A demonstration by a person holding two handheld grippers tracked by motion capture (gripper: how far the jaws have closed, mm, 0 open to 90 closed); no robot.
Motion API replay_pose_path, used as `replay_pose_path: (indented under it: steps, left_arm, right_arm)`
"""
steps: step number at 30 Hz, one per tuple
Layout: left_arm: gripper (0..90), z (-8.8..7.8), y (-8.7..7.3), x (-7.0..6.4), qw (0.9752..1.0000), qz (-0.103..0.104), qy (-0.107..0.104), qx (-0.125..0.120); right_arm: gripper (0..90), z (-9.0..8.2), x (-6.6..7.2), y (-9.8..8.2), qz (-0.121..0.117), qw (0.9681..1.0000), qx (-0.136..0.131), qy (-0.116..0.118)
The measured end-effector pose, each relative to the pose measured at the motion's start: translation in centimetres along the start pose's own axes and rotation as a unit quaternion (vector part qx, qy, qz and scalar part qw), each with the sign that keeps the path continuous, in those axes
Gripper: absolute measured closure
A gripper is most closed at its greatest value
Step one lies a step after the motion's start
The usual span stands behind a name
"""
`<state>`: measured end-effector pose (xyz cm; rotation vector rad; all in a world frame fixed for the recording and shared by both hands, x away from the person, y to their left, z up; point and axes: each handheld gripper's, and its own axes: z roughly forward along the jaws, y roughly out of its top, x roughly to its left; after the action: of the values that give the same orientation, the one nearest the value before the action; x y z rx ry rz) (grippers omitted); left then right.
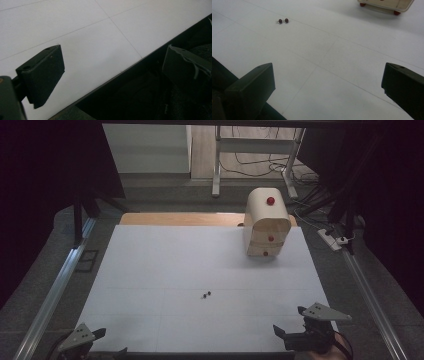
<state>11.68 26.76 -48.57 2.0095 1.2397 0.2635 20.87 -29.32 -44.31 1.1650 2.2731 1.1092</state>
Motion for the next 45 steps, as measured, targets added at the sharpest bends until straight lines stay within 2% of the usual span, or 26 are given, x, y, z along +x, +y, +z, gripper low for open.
replay_pose_path:
  steps: [5,15,22,28,37,45]
  left_arm:
    - [4.7,0.0,0.0,0.0,1.0,-0.002,-0.001,-0.001]
    - [4.7,0.0,0.0,0.1,1.0,-0.003,-0.001,0.0]
    - [4.7,0.1,0.0,0.0,1.0,0.001,0.001,0.003]
    - [4.7,0.1,0.0,0.0,1.0,0.001,0.001,0.002]
    - [4.7,0.1,0.0,0.0,1.0,0.0,0.002,0.003]
    - [4.7,0.1,0.0,0.0,1.0,-0.001,0.001,0.004]
  right_arm:
    - [0.0,0.2,0.0,0.5,-0.004,1.0,-0.006,0.006]
    - [0.0,0.8,-0.4,1.6,0.012,0.9996,-0.01,0.022]
    - [0.0,1.4,-0.5,2.5,0.006,0.9993,-0.015,0.034]
    - [0.0,1.9,-0.5,2.9,0.016,0.9991,-0.016,0.035]
    - [0.0,2.5,-0.8,3.7,0.004,0.9992,-0.011,0.038]
    - [0.0,3.3,-1.0,4.4,-0.003,0.9995,-0.007,0.03]
